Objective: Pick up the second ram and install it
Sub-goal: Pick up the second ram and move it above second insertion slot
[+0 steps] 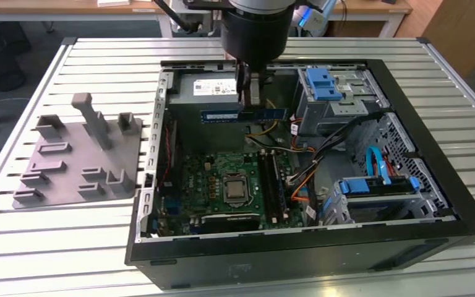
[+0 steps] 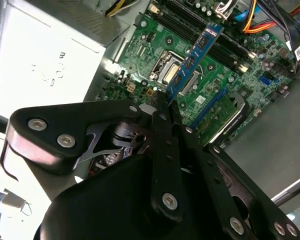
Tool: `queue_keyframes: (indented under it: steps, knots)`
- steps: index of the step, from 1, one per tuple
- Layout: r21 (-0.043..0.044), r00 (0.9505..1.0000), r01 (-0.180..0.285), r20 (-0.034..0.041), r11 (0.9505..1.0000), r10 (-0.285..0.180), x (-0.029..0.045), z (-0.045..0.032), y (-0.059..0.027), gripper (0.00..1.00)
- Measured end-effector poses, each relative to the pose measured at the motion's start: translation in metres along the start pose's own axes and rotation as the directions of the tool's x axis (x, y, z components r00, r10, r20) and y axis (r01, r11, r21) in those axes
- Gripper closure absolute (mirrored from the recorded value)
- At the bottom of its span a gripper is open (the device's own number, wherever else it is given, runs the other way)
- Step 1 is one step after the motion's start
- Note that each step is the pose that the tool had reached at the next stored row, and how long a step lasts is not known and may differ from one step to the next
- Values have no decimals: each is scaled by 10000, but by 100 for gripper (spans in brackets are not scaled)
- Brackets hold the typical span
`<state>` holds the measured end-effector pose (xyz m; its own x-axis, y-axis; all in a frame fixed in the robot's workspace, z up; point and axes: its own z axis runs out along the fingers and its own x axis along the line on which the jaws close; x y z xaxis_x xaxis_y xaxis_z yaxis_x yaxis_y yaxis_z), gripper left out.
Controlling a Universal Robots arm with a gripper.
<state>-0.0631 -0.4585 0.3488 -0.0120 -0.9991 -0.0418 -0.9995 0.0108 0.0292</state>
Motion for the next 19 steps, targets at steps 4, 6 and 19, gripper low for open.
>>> queue_keyframes:
  steps: [4,6,19]
  knots:
    - [1,10000,0,2,10000,0,123,54,-20,86]
    - [3,10000,1,8,10000,-1,157,90,-62,86]
    - [-1,10000,0,7,10000,0,430,303,-224,86]
